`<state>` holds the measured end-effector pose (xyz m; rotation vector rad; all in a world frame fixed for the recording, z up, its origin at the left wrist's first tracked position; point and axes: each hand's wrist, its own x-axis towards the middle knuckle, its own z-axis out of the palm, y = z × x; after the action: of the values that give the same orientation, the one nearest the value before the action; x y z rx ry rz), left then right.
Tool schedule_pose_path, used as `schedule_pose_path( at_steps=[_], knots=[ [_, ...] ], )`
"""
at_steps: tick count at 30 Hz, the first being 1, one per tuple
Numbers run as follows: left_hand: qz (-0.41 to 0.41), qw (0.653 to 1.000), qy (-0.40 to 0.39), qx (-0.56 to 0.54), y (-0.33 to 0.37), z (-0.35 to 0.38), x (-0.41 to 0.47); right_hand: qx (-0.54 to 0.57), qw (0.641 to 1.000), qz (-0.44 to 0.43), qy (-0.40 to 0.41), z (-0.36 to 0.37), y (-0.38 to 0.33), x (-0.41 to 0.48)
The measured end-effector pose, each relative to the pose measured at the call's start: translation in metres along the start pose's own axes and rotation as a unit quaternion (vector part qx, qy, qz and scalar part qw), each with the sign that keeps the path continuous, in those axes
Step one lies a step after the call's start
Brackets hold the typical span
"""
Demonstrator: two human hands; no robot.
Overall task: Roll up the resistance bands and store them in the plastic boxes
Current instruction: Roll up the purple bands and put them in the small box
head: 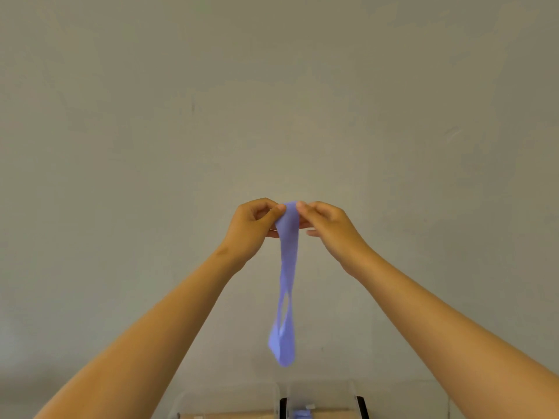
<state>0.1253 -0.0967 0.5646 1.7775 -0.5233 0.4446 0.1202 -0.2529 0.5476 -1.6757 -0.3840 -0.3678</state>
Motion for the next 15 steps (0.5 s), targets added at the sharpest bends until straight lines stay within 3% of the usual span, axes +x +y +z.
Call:
schedule_pose_path(
  at_steps=[10, 15],
  knots=[
    [-0.005, 1.0, 0.012, 0.013, -0.006, -0.02, -0.001, 0.026, 0.995, 0.024, -0.09, 0.012, 0.004, -0.002],
    [0.002, 0.999, 0.043, 0.022, -0.012, -0.021, -0.003, 0.02, 0.998, 0.021, -0.058, 0.014, 0.007, -0.002]
  ],
)
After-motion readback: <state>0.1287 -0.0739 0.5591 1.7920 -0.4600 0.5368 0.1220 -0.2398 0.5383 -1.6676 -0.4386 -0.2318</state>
